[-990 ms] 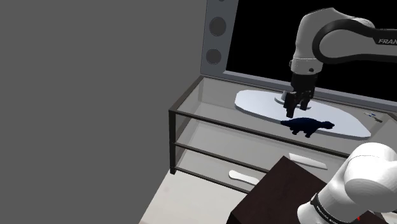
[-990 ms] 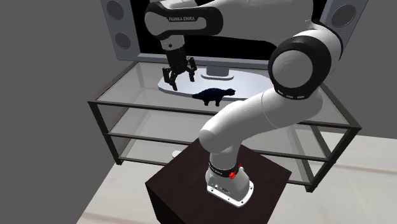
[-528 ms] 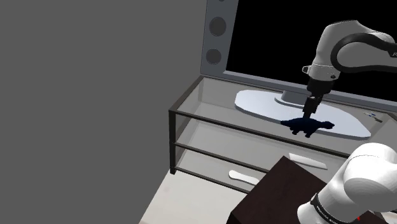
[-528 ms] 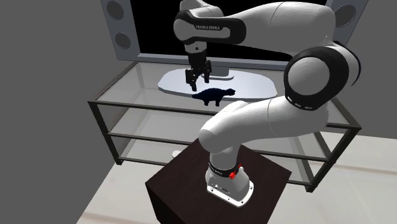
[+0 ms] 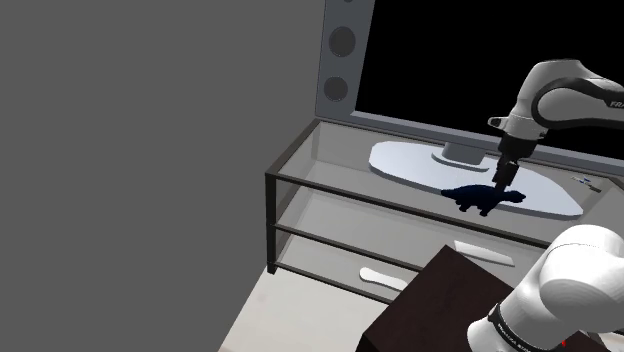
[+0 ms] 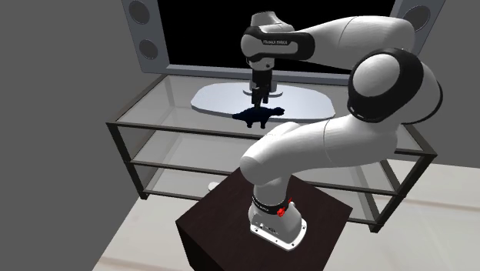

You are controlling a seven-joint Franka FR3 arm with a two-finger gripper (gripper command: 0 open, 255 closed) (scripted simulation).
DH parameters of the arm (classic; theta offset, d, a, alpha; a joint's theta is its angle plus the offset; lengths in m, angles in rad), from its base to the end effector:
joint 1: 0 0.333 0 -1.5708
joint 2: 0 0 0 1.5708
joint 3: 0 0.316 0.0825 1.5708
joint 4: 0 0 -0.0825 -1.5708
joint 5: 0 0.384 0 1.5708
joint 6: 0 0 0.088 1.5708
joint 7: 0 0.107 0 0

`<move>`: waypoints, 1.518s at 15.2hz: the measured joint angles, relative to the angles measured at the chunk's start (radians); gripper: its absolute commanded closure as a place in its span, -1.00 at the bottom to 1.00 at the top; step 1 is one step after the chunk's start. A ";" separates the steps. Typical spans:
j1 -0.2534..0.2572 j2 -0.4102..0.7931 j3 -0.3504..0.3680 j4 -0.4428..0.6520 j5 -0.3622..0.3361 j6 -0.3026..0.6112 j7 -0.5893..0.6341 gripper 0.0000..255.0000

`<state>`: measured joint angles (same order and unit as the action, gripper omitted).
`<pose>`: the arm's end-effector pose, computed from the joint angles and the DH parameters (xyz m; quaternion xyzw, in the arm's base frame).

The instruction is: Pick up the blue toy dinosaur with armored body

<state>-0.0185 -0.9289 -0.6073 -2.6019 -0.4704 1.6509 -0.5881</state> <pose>0.2192 -0.2260 0.4660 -0.9900 -0.1322 0.0406 0.0267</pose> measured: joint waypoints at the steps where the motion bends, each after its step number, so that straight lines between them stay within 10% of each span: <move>1: 0.008 0.011 -0.037 0.008 -0.016 0.016 -0.044 -1.00; 10: 0.002 0.033 -0.134 -0.061 -0.082 0.123 -0.094 -1.00; 11: 0.002 0.034 -0.135 -0.063 -0.083 0.126 -0.093 1.00; 23: 0.005 0.031 -0.127 -0.051 -0.076 0.112 -0.093 1.00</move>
<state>-0.0139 -0.8974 -0.7343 -2.6529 -0.5464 1.7633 -0.6812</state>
